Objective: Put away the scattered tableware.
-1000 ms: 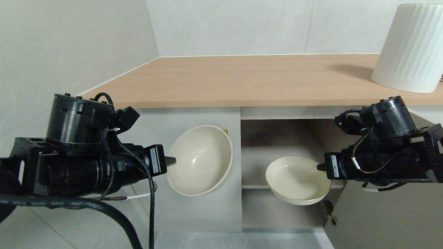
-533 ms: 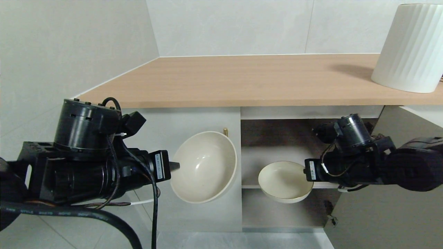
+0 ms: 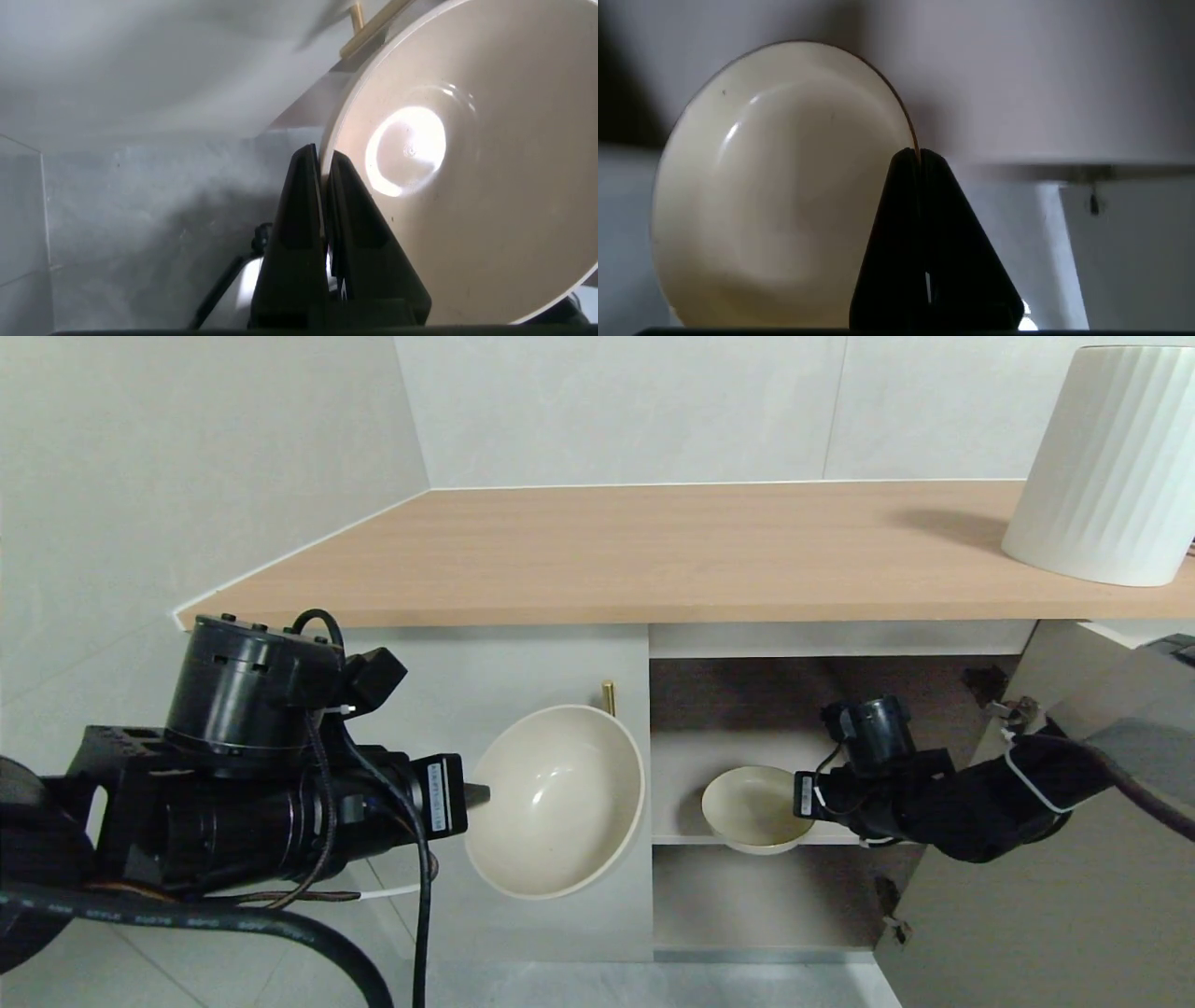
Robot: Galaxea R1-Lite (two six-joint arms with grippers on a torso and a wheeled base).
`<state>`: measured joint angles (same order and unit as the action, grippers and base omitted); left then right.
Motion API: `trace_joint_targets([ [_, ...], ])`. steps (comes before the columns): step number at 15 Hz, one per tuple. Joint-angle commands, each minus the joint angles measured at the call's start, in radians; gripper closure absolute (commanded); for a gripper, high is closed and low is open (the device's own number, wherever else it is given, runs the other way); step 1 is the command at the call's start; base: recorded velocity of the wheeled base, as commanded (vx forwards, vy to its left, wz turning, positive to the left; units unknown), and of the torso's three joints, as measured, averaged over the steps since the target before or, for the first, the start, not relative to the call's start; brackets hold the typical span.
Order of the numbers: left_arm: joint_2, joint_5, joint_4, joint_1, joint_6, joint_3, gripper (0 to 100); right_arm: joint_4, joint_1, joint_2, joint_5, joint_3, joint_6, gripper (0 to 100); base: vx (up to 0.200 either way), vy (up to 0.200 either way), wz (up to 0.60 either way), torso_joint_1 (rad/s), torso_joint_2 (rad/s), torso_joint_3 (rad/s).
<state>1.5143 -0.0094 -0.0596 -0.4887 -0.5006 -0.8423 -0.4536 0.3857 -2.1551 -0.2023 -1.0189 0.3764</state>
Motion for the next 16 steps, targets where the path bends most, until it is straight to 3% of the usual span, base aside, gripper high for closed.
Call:
trace_joint_targets([
  [1,0.014,0.0,0.0,-0.002,0.001,0.003,100,-0.022,-0.033,-0.126,-0.022,-0.059,0.01,100,0.0,0.0,0.0,0.0,0.0,0.0],
  [11,0.055,0.002,0.001,-0.011,0.001,0.008,100,-0.031,-0.082,-0.279,-0.14,-0.25,0.055,100,0.0,0.0,0.0,0.0,0.0,0.0],
  [16,0.063,0.002,0.0,-0.019,0.002,0.011,100,-0.083,-0.091,-0.289,-0.15,-0.256,0.052,100,0.0,0.0,0.0,0.0,0.0,0.0],
])
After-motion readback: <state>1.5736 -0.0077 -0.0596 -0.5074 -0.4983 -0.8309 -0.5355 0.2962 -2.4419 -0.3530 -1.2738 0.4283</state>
